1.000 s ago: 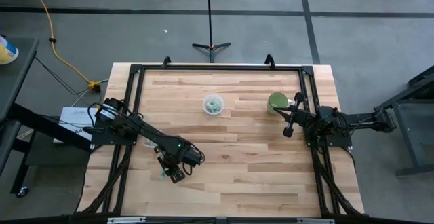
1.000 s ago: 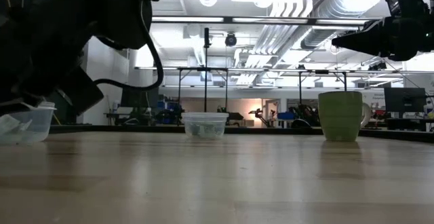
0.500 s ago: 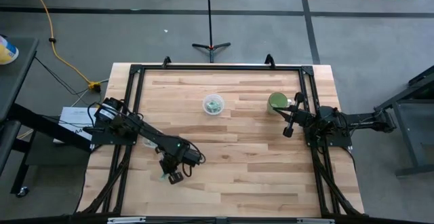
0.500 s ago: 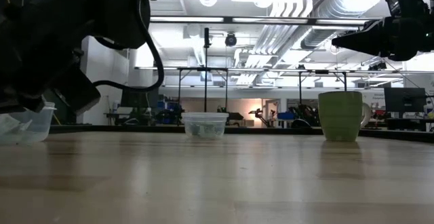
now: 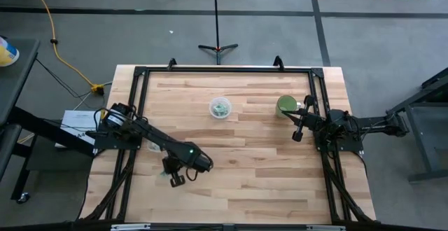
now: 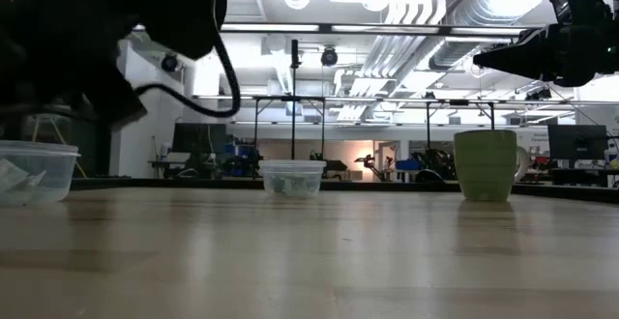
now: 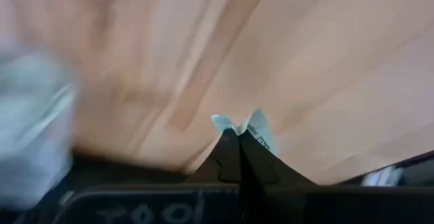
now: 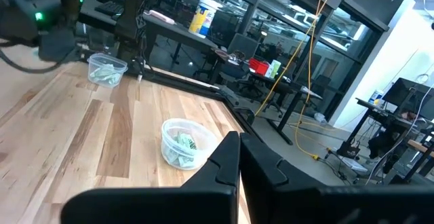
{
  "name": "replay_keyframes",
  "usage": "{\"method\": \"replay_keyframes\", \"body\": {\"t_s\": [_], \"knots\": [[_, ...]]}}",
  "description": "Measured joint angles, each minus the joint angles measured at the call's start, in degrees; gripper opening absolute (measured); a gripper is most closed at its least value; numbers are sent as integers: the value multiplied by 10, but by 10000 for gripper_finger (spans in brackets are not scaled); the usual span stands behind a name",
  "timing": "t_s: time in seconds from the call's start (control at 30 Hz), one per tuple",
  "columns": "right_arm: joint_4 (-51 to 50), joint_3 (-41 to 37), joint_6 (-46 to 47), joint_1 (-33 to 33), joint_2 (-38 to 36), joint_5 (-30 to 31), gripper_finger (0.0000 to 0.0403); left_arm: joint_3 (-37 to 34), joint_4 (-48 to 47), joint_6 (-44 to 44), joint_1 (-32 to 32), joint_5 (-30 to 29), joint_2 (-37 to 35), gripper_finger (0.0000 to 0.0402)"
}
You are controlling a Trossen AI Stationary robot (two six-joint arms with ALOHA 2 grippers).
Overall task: Pick and place Stevia / Truvia into bins
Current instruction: Put the stevia packet into the left transparent container, then return to Home Position
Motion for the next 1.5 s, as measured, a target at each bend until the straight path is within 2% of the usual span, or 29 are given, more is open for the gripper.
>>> {"method": "replay_keyframes", "body": {"t_s": [0.1, 0.23, 0.43, 0.67, 1.07, 1.17, 1.43, 1.5], "knots": [[0, 0, 0, 0, 0, 0, 2, 50, -66, 6, 0, -27, 0, 21], [0, 0, -1, 0, 0, 0, 6, 110, -165, 17, 0, -92, -1, 21], [-1, 0, -4, 0, 0, 0, 7, 129, -181, 62, 16, -185, -17, 21], [-4, 0, -6, 0, 1, -2, 8, 73, -177, 71, 50, -223, -36, 20], [-4, 0, -6, 0, 1, -2, 5, -33, -178, 77, 104, -226, -39, 23], [-4, 0, -6, 0, 1, -2, 3, -43, -178, 62, 110, -243, -39, 52], [-4, 0, -6, 0, 1, -2, 1, -43, -178, 65, 109, -269, -39, 168], [-4, 0, -6, 0, 1, -2, 1, -43, -178, 69, 109, -297, -42, 186]]}}
